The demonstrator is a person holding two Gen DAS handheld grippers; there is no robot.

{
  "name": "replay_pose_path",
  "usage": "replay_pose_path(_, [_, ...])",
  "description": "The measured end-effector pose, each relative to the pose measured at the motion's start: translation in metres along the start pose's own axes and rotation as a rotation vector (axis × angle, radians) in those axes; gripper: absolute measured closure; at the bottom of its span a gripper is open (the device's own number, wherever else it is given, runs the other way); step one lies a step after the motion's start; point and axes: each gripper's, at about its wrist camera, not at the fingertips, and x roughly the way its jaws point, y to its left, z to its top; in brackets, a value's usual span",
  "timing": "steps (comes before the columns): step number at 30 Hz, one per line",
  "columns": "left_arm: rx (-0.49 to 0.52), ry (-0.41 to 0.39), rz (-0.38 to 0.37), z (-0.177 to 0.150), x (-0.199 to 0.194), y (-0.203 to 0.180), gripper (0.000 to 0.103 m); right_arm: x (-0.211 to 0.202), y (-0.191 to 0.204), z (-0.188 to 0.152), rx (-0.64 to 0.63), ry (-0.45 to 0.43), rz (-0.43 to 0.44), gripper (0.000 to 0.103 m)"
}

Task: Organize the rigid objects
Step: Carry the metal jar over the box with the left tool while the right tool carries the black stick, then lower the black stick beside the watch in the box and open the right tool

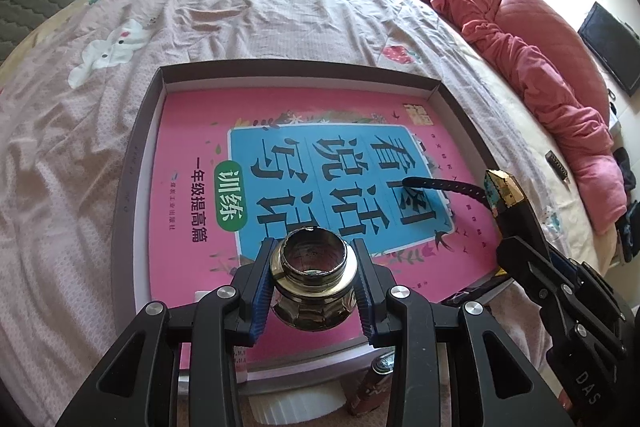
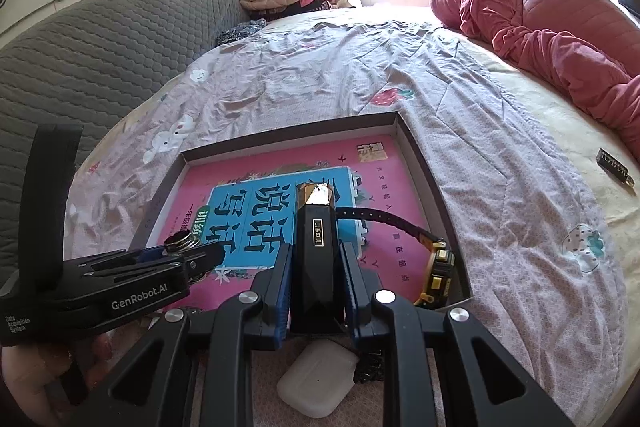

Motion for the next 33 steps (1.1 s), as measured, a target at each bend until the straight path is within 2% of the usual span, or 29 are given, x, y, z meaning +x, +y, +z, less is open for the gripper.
replay_pose_path(20, [0.036,0.03,0.012,0.0,0.015,-0.01,0.066,0.022,-0.004,-0.003,0.005,0.045,-0.021,0.08])
replay_pose_path(26, [0.052,0.015,-0.019,0.001,0.012,-0.017,0.066,0.03,-0.007,-0.002,0.004,0.06,-0.03,0.08])
replay_pose_path(33, [0.069,0.053,-0.026,0.005,0.022,-0.024,0.066,0.033,-0.011,-0.001,0.003,0.069,-0.036,0.08])
